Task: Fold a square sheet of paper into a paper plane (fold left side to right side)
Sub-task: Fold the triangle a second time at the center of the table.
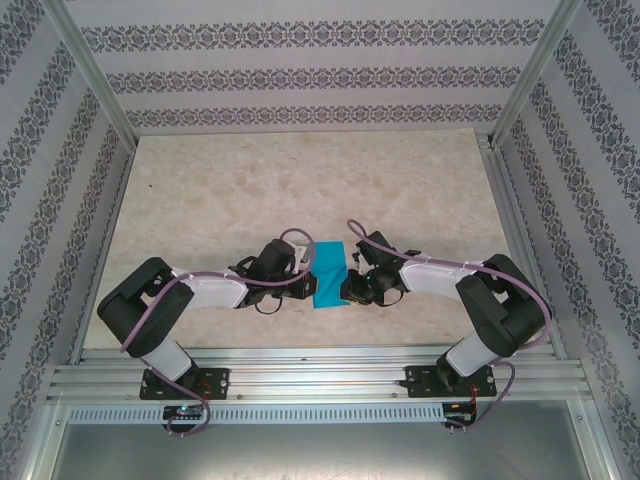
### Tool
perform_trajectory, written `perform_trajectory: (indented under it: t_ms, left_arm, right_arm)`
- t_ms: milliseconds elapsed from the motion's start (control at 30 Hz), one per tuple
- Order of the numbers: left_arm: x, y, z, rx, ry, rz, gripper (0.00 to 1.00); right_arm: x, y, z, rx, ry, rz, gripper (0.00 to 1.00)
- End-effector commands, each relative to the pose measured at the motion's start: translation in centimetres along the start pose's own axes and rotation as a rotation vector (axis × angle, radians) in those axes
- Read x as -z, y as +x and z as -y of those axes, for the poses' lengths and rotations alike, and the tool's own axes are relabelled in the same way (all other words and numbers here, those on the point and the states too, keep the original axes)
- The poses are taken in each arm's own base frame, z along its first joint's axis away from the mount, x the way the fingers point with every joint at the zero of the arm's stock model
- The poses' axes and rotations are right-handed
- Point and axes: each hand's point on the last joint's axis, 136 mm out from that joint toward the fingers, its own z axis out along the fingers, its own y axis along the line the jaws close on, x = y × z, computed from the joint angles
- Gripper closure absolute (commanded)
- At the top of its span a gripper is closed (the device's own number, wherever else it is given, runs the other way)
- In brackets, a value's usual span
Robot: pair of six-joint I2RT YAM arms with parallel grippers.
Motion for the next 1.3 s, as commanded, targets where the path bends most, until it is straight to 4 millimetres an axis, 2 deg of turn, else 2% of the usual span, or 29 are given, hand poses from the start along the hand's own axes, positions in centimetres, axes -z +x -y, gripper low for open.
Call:
perform_trajectory:
  t_ms: [0,600,867,1267]
  left_arm:
    - [-0.2,0.1,-1.0,-0.009,-0.032,-0.014,0.9]
    - [-0.8,-0.6,-1.0,-0.014,-0.031,-0.011,0.89]
    - [-0.7,-1.2,-0.3,-0.025,-0.011,-0.003,0.88]
    - [-1.3,-0.4,-1.3,-0.019,-0.038,-0.03,0.88]
  right_arm:
    - [-0.5,0.5,1.1,0.019,0.064,-0.015,0.86]
    - [-0.6,0.6,1.2,0.022,0.068,-0.02,0.85]
    - [-0.8,0.6,1.3,0.02,0.071,-0.022,0.85]
    - [-0.9,0.8,1.4,0.02,0.073,-0.028,0.85]
